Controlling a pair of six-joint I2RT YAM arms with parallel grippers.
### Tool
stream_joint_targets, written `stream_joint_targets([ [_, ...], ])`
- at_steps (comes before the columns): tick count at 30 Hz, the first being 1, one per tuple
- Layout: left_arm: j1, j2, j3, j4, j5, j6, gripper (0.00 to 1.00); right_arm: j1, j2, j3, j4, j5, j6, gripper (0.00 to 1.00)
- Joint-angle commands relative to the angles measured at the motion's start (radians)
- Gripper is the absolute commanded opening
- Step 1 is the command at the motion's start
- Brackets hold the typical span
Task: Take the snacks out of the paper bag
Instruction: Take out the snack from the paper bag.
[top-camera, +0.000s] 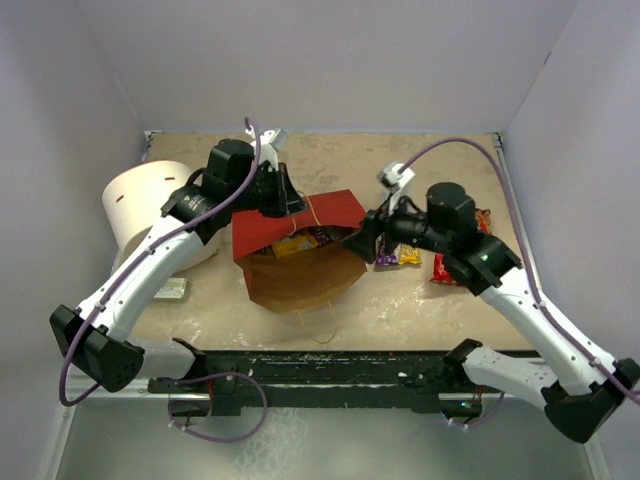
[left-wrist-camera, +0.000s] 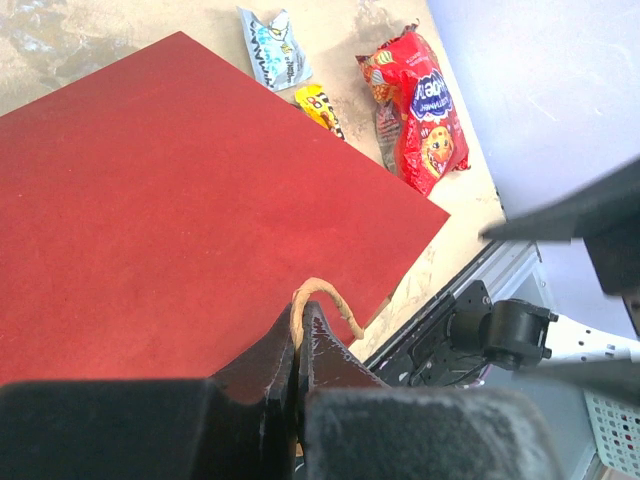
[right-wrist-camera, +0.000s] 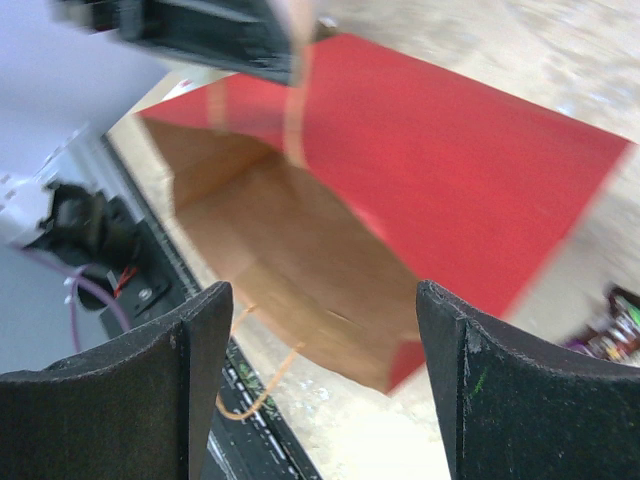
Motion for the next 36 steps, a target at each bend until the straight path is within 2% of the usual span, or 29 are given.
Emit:
stream_joint_targets([
  [1, 0.010, -0.009, 0.038, 0.042, 0.014, -0.010, 0.00, 0.203, 0.068, 0.054, 0.059, 0.051, -0.095, 0.76],
  [4, 0.013, -0.005, 0.049, 0.025, 0.011, -0.005, 0.00, 0.336, 0.113, 0.044, 0.100, 0.150, -0.112, 0.75],
  [10, 0.015, -0.012, 0.058, 0.011, 0.010, -0.013, 0.00, 0.492, 0.219, 0.020, 0.154, 0.328, -0.136, 0.73],
  [14, 0.014, -0.013, 0.063, 0.018, 0.013, -0.026, 0.00, 0.524, 0.233, -0.111, 0.313, 0.415, -0.157, 0.75],
  [18, 0.015, -0.017, 0.070, 0.013, 0.016, -0.035, 0.00, 0.525, 0.249, -0.235, 0.493, 0.450, -0.245, 0.74],
  [23, 0.015, -0.027, 0.064, 0.011, 0.018, -0.039, 0.00, 0.539, 0.291, -0.358, 0.708, 0.386, -0.537, 0.73],
  [26, 0.015, -0.027, 0.062, 0.005, 0.024, -0.034, 0.00, 0.542, 0.312, -0.391, 0.797, 0.397, -0.689, 0.72],
  [29, 0.015, -0.033, 0.060, -0.004, 0.027, -0.028, 0.00, 0.542, 0.376, -0.357, 0.787, 0.415, -0.847, 0.69],
  [33, 0.015, -0.047, 0.047, -0.001, 0.032, -0.023, 0.00, 0.525, 0.456, -0.303, 0.773, 0.396, -0.995, 0.59],
  [36, 0.015, -0.051, 0.044, 0.002, 0.046, -0.015, 0.00, 0.503, 0.521, -0.251, 0.737, 0.368, -1.092, 0.58],
])
